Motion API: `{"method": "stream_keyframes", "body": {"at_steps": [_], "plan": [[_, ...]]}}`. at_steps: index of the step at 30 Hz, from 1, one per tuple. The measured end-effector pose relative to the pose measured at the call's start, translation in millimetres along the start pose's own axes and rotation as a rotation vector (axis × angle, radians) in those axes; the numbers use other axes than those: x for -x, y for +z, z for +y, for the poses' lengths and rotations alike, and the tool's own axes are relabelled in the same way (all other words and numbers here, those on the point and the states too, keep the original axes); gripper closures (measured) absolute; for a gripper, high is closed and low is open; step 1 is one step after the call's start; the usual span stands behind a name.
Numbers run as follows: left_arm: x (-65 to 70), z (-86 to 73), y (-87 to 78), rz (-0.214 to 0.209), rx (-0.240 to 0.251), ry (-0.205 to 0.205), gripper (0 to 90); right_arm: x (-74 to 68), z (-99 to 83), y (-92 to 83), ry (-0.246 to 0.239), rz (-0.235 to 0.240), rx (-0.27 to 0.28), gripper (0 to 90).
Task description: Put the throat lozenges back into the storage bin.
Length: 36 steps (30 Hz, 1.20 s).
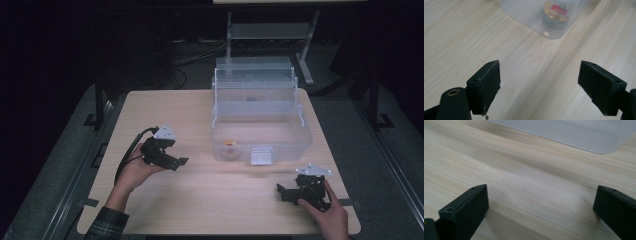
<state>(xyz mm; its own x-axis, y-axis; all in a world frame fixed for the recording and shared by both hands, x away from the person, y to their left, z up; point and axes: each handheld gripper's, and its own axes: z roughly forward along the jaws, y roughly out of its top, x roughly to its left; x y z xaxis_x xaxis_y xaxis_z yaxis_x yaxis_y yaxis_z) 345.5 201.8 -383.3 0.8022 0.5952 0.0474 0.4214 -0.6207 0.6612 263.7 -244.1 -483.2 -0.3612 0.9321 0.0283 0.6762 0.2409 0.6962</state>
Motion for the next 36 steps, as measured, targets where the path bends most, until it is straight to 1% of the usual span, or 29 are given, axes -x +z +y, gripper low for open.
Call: {"method": "stream_keyframes", "body": {"at_steps": [9,13,18,22,28,36], "plan": [[3.2,-17.9,-5.9,0.041,0.014,-0.002,16.8,0.0,0.0,0.0,0.001,0.0,0.0,0.0],[4.9,-26.7,-7.0,0.054,0.015,-0.008,16.3,-0.1,-0.1,0.0,0.001,0.0,0.0,0.0],[7.1,-39.2,-7.3,0.075,0.012,-0.005,16.3,-0.1,-0.1,0.0,0.001,0.0,0.0,0.0],[8.9,-51.5,-7.1,0.092,0.011,-0.022,16.3,-0.1,-0.1,-0.1,0.001,0.0,0.0,0.0],[10.8,-70.6,-6.3,0.101,0.01,-0.048,15.6,-0.1,-0.2,-0.2,0.001,0.0,0.0,0.0],[15.1,-89.5,-6.1,0.107,-0.006,-0.067,14.2,-0.3,-0.2,-0.3,0.003,0.0,-0.001,0.0]]}}
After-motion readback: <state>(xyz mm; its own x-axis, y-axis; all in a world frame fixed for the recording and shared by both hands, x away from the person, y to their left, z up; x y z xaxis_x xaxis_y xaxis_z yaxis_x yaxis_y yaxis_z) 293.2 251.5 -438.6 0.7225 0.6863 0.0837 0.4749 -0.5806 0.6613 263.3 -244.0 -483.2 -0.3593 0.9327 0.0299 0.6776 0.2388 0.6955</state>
